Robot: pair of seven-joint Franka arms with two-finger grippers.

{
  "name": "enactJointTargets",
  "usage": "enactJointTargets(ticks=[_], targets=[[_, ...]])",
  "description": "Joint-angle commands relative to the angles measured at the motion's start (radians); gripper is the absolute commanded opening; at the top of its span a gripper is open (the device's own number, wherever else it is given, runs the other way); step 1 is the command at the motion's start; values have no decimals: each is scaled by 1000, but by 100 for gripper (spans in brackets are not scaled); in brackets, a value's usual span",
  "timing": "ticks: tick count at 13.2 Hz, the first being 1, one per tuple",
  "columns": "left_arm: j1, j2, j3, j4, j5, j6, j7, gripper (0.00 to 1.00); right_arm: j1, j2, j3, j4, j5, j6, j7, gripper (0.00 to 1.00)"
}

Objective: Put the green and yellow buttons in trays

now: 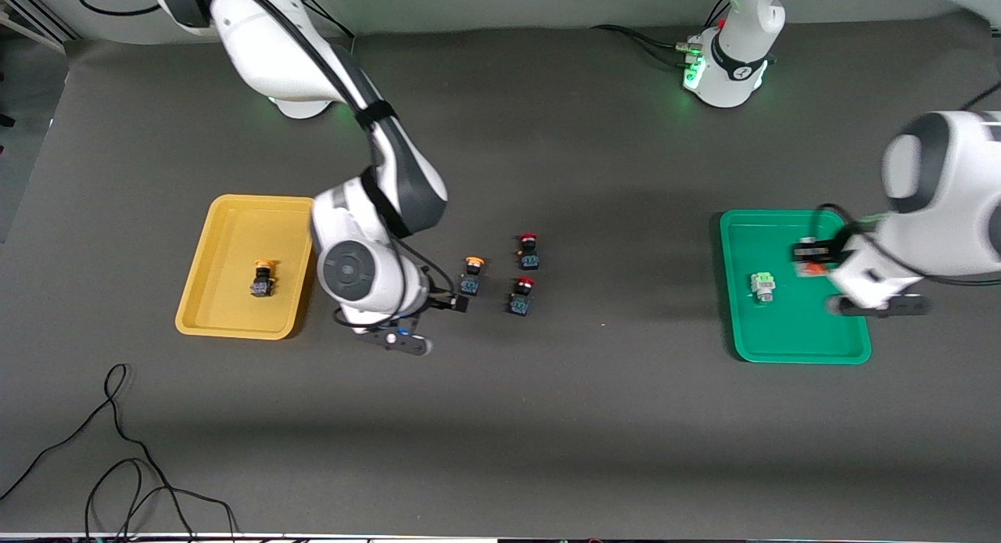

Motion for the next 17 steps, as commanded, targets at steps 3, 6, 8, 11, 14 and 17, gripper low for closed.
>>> enactJointTargets(ticks=[3,6,8,11,14,17], targets=[[107,-35,-13,-268,67,329,99,24,61,97,-13,0,35,83,35,99],[133,2,-12,-417,108,574,101,25,66,107,19,-81,56,169,35,100],[155,58,-12,-437,118,682,103,25,66,125,30,-91,92,192,26,99],[175,138,-12,-442,154,783,106,29,66,128,44,-94,93,187,21,93],[175,151,-12,-439,154,785,107,79,58,125,45,-92,93,180,9,0],[172,111,-16,-399,156,713,115,100,55,111,44,-91,93,180,-15,0]])
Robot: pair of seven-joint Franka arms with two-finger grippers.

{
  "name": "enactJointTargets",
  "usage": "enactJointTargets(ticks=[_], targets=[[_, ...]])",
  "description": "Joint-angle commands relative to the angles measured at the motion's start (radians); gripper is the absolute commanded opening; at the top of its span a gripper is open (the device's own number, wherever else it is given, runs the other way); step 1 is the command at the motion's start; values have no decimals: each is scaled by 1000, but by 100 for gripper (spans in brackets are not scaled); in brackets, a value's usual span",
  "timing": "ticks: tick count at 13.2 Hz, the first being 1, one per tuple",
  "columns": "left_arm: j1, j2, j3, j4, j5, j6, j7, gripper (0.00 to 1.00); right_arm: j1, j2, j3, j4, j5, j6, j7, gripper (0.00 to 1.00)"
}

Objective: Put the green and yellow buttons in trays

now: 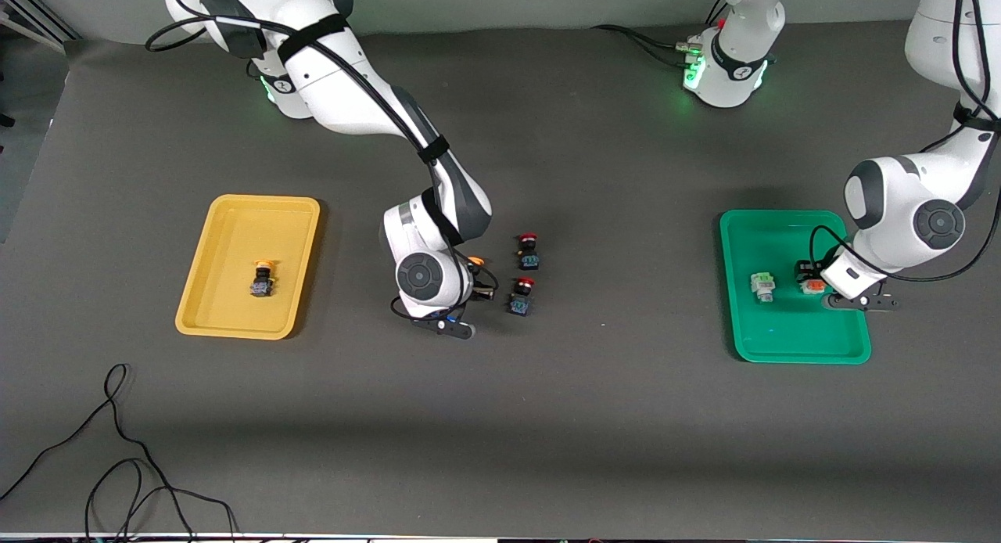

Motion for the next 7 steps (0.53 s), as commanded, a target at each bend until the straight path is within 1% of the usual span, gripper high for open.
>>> enactJointTargets(ticks=[1,3,4,5,7], targets=[[7,-67,-12,70,13,-149,35,100,-3,-31,-1,-7,26,3,-31,0],[4,-99,-18,194,8,-365,75,100,-27,-74,-9,2,26,-81,-31,0],[-1,-111,-19,252,4,-460,85,100,-37,-112,-14,-1,25,-124,-30,0],[-7,-127,-25,304,2,-534,88,100,-47,-154,-23,-3,25,-175,-28,0],[-10,-179,-50,370,-22,-650,89,100,-66,-237,-70,-1,23,-262,-31,0]])
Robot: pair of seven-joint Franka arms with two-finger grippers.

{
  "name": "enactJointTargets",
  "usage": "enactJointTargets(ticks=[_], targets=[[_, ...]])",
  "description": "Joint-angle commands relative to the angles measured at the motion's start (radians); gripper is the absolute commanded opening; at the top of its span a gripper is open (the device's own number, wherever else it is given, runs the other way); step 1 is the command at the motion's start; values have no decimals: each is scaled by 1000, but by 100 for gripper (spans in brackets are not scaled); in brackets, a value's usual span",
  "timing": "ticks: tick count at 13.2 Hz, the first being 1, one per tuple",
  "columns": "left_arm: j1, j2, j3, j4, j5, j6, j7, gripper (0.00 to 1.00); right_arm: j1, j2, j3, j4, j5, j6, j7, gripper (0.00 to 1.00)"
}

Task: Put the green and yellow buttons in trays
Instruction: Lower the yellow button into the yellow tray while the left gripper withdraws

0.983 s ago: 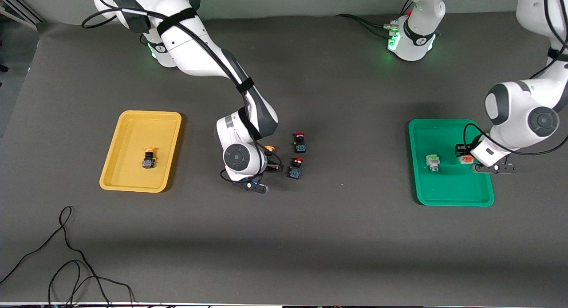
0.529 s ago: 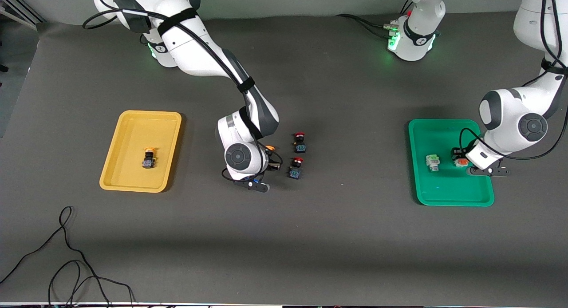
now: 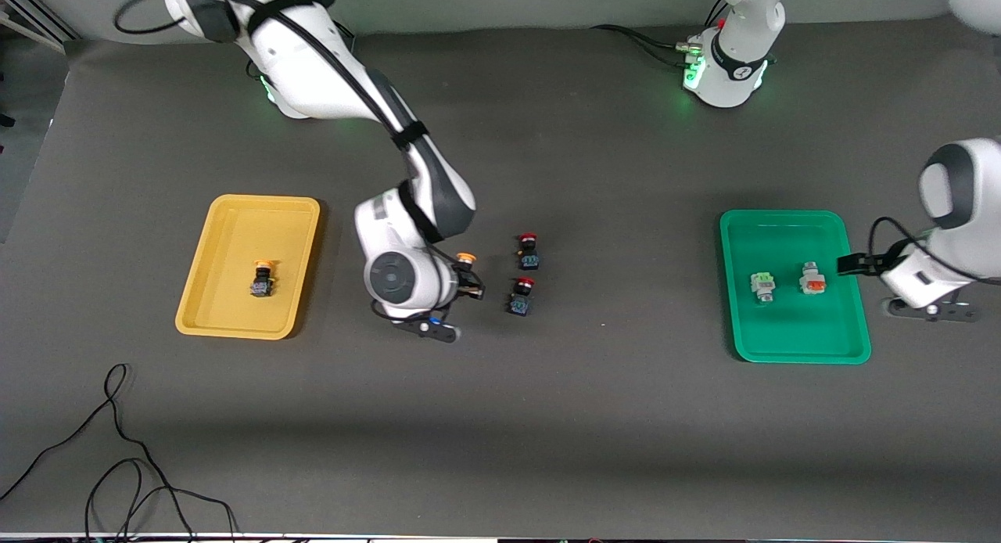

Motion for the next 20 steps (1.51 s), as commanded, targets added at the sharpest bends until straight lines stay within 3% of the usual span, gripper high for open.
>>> enactJointTargets(ticks=[1,5,9,12,14,15,20], targets=[[-9,-84,-22,63,-46,-147,17,100,-19,-146,-82,-26,17,-114,-30,0],[-11,-227,-24,100,-146,-300,14,100,-15,-238,-318,-25,-15,-287,-267,0],[-77,-215,-27,244,-169,-426,-24,100,-33,-228,-478,-79,-82,-315,-562,0],[-181,-224,17,252,-173,-439,-86,100,-79,-220,-494,-178,-82,-213,-717,0],[-346,-224,178,264,-174,-453,-83,100,-122,-205,-494,-239,-82,-130,-800,0],[-385,-223,215,266,-176,-451,-83,100,-130,-180,-494,-265,-82,-93,-826,0],[-390,-227,208,289,-177,-463,-84,100,-191,-126,-492,-414,-78,139,-999,0]])
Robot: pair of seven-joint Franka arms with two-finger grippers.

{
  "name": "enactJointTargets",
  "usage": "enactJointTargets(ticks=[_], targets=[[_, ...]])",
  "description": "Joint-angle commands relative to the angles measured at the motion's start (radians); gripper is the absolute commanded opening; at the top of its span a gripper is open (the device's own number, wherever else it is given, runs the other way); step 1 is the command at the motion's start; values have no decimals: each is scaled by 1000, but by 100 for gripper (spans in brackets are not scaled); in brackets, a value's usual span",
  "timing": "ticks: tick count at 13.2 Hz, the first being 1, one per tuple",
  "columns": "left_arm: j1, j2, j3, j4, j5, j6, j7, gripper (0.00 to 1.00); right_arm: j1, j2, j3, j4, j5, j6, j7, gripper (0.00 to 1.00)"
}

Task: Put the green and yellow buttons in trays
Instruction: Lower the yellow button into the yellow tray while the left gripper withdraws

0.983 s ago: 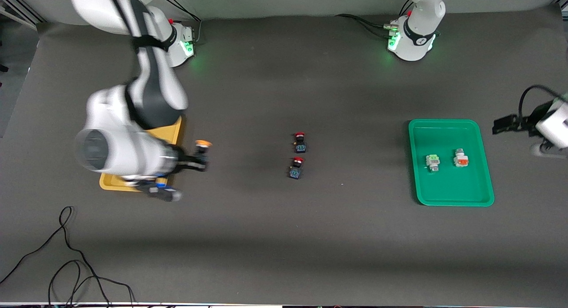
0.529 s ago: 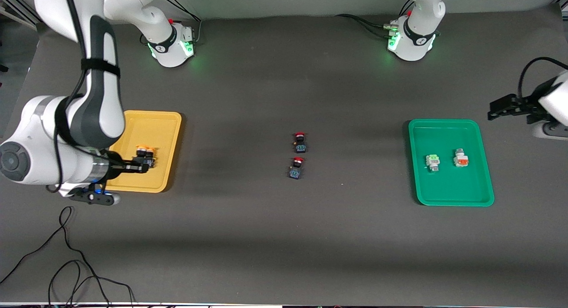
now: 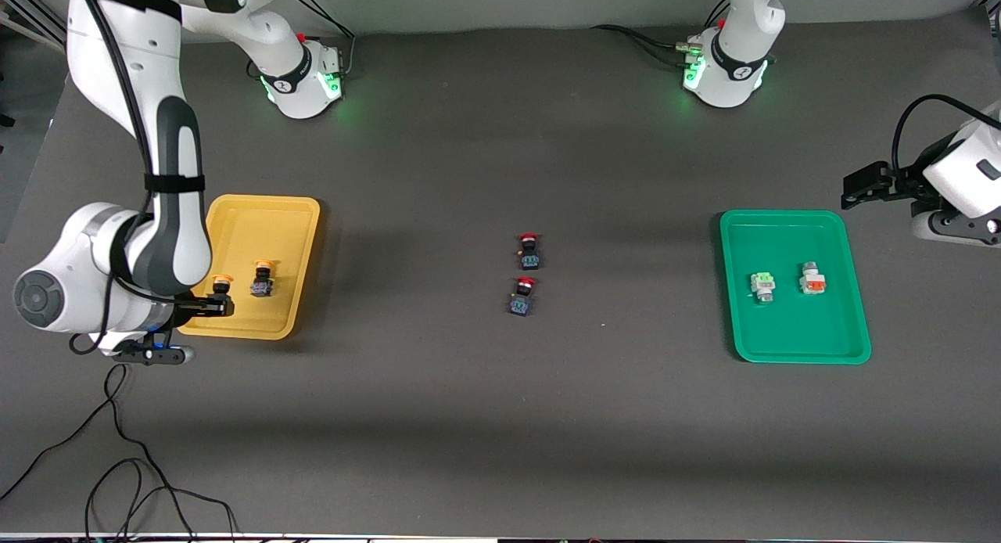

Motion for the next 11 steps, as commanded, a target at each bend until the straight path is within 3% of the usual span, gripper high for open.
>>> enactJointTargets(ticks=[1,7,8,9,11], targets=[[-24,6,13,37,-8,-34,-13,100,-18,23,-2,-59,5,96,-95,0],[-22,6,-27,46,-7,-43,-65,100,-16,50,32,-145,18,248,-103,0],[-8,6,-56,46,-5,-43,-74,100,-18,49,33,-145,18,248,-105,71],[24,6,-82,46,-5,-41,-83,100,-18,43,33,-143,18,246,-105,100],[42,6,-100,46,-4,-45,-83,100,-16,32,32,-142,18,236,-103,100]])
